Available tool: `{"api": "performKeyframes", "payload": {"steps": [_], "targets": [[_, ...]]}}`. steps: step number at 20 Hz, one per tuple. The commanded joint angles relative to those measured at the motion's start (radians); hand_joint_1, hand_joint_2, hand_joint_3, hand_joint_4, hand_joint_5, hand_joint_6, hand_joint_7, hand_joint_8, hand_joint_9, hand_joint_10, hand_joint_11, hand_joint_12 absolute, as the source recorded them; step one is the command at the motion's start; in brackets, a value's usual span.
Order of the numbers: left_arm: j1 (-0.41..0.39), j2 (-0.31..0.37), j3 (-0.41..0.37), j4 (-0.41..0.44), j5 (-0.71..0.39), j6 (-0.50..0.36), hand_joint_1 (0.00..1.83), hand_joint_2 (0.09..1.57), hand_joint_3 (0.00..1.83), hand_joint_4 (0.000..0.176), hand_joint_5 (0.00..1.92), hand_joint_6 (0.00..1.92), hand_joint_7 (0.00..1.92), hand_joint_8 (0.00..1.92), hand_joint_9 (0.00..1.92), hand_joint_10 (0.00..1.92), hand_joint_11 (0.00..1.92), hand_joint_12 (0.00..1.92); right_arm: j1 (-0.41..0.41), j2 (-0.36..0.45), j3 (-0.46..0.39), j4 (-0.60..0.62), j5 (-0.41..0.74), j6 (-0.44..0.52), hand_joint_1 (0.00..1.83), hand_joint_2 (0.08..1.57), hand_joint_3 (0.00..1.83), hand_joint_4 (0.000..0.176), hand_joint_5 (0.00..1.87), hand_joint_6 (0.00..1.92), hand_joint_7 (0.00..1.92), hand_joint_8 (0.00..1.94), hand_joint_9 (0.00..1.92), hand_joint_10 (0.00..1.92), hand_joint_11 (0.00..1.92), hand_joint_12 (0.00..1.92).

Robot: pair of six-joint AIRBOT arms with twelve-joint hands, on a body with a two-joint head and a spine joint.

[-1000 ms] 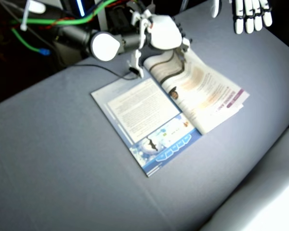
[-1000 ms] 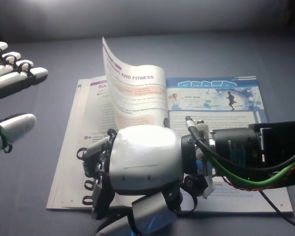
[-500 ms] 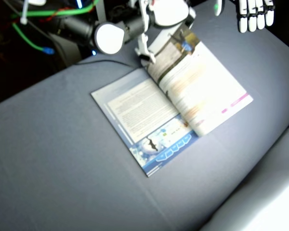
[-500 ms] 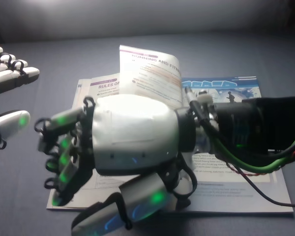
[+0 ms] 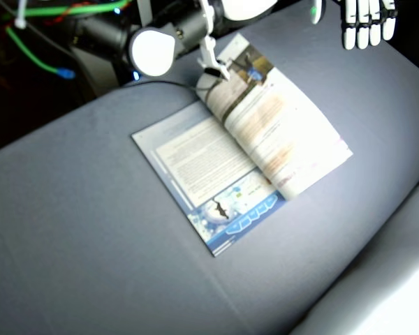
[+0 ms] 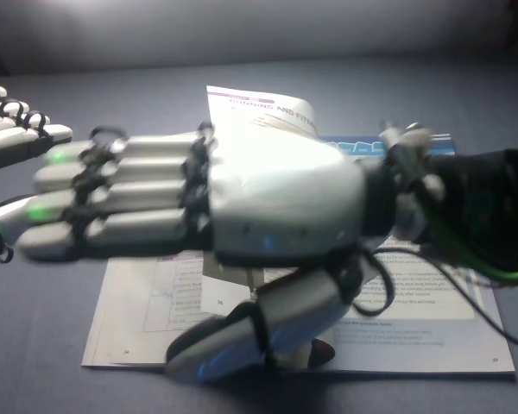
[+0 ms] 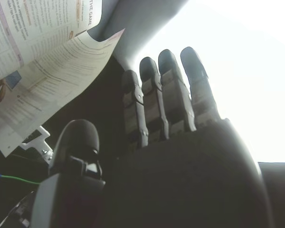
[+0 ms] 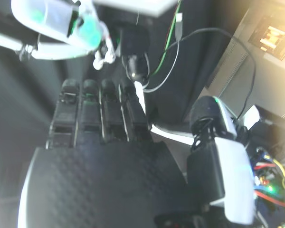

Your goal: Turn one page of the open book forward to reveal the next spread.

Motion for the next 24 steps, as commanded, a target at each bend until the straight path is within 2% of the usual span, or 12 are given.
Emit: {"api": "performKeyframes", "payload": {"steps": [1,3,4,5,7,8,9,10,11,12,20,24], "targets": [[-0.011,0.000,0.003,-0.013,-0.115,-0.004,0.00,1.46,0.00,0.033,0.40,0.00,0.40,0.00,0.31,0.00,0.00,0.54,0.007,0.003,-0.009,0.066,0.104,0.004,0.15,1.20,0.00,0.000,0.20,0.00,0.19,0.01,0.15,0.02,0.10,0.04],[-0.012,-0.001,0.003,-0.013,-0.113,-0.004,0.00,1.44,0.00,0.027,0.42,0.01,0.44,0.01,0.35,0.01,0.08,0.58,0.002,0.017,-0.014,0.072,0.110,0.004,0.19,1.25,0.01,0.000,0.21,0.00,0.20,0.00,0.19,0.00,0.15,0.06],[-0.012,-0.001,0.003,-0.013,-0.113,-0.004,0.00,1.42,0.00,0.027,0.43,0.00,0.45,0.00,0.38,0.01,0.12,0.57,0.000,0.028,-0.018,0.075,0.111,0.004,0.37,1.23,0.00,0.000,0.24,0.00,0.26,0.01,0.26,0.01,0.23,0.11],[-0.012,-0.001,0.002,-0.013,-0.112,-0.004,0.00,1.41,0.00,0.032,0.43,0.00,0.45,0.00,0.39,0.00,0.13,0.56,-0.010,0.066,-0.028,0.087,0.112,0.004,0.36,1.12,0.00,0.000,0.18,0.01,0.23,0.00,0.23,0.01,0.19,0.10],[-0.012,-0.001,0.000,-0.013,-0.113,-0.004,0.00,1.43,0.00,0.029,0.41,0.00,0.43,0.00,0.37,0.00,0.08,0.60,-0.017,0.101,-0.033,0.095,0.111,0.004,0.05,1.16,0.02,0.000,0.14,0.00,0.16,0.00,0.17,0.00,0.13,0.07],[-0.012,-0.001,-0.002,-0.013,-0.113,-0.004,0.00,1.44,0.00,0.043,0.41,0.00,0.43,0.00,0.35,0.00,0.04,0.67,-0.028,0.111,-0.036,0.108,0.101,0.004,0.01,1.17,0.02,0.000,0.12,0.00,0.14,0.00,0.15,0.00,0.12,0.07],[-0.011,-0.001,-0.003,-0.015,-0.113,-0.004,0.00,1.44,0.00,0.086,0.43,0.00,0.44,0.00,0.34,0.00,0.01,0.71,-0.050,0.124,-0.039,0.122,0.091,0.004,0.00,1.17,0.01,0.000,0.12,0.00,0.14,0.00,0.15,0.00,0.13,0.08],[-0.011,0.000,-0.004,-0.016,-0.114,-0.004,0.00,1.44,0.00,0.086,0.43,0.00,0.44,0.00,0.34,0.00,0.01,0.71,-0.063,0.145,-0.041,0.134,0.082,0.004,0.00,1.17,0.01,0.000,0.12,0.00,0.14,0.00,0.15,0.00,0.13,0.08],[-0.010,0.002,-0.005,-0.017,-0.116,-0.004,0.00,1.49,0.01,0.039,0.49,0.01,0.48,0.00,0.39,0.01,0.00,0.87,-0.078,0.172,-0.044,0.145,0.072,0.004,0.00,1.17,0.01,0.000,0.12,0.00,0.14,0.00,0.15,0.00,0.13,0.08],[-0.009,0.003,-0.007,-0.018,-0.118,-0.004,0.00,1.45,0.00,0.032,0.42,0.00,0.40,0.00,0.33,0.00,0.00,0.79,-0.095,0.195,-0.048,0.151,0.059,0.004,0.00,1.17,0.01,0.000,0.12,0.00,0.14,0.00,0.15,0.00,0.13,0.08],[-0.003,0.004,-0.015,-0.020,-0.125,-0.004,0.00,1.38,0.00,0.053,0.42,0.01,0.44,0.00,0.36,0.00,0.07,0.55,-0.232,0.279,-0.041,0.134,-0.205,0.004,0.00,1.30,0.01,0.000,0.08,0.00,0.05,0.00,0.00,0.00,0.00,0.00],[-0.003,0.003,-0.015,-0.021,-0.125,-0.004,0.00,1.41,0.01,0.031,0.40,0.00,0.43,0.00,0.36,0.00,0.07,0.54,-0.234,0.223,-0.005,0.068,-0.291,0.004,0.00,1.28,0.00,0.000,0.04,0.01,0.02,0.00,0.00,0.00,0.00,0.00]]}}
